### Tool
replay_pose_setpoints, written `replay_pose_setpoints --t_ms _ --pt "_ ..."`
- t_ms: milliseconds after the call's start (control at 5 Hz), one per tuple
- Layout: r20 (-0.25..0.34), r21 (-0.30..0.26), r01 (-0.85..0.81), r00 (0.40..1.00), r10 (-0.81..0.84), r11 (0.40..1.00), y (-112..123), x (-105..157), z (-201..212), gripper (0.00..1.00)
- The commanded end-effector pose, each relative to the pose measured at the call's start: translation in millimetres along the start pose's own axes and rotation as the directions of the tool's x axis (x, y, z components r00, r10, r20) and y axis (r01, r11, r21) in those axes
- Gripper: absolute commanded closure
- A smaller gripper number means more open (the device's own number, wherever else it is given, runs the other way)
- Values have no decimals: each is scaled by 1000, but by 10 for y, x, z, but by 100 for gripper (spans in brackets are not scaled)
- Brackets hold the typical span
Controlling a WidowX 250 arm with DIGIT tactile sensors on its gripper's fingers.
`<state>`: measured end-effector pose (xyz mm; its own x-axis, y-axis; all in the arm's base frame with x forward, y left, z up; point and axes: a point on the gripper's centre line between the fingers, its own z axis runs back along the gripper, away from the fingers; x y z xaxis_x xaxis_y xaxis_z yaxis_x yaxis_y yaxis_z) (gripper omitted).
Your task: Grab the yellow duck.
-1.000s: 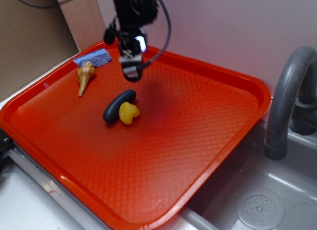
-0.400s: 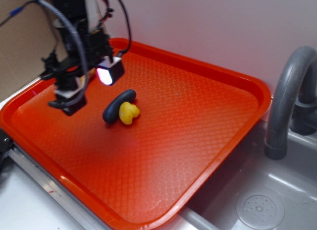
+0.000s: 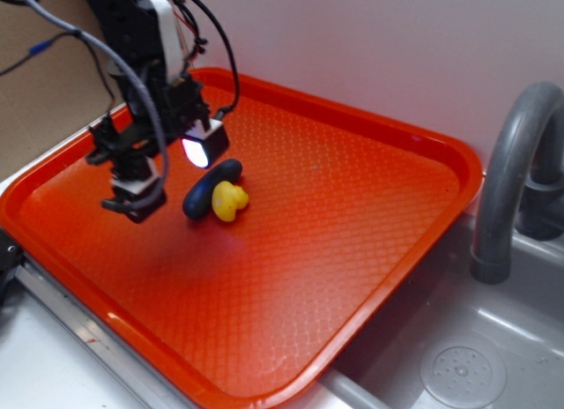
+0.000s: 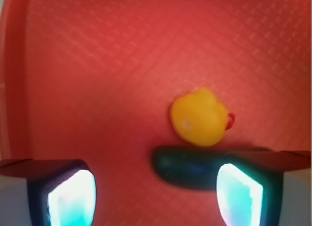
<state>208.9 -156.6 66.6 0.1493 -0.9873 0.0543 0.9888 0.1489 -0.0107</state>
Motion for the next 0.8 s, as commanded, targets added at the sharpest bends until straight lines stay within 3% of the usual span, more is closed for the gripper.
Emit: replay_pose_setpoints --t_ms 0,200,400,600 --pt "-19 -19 59 998 -60 998 -35 207 -79 0" --pt "-125 -117 94 986 -108 989 -2 258 -148 0" --pt "-124 -108 32 991 -46 994 6 232 -166 0" --pt "-126 -64 -15 992 7 998 9 213 -170 100"
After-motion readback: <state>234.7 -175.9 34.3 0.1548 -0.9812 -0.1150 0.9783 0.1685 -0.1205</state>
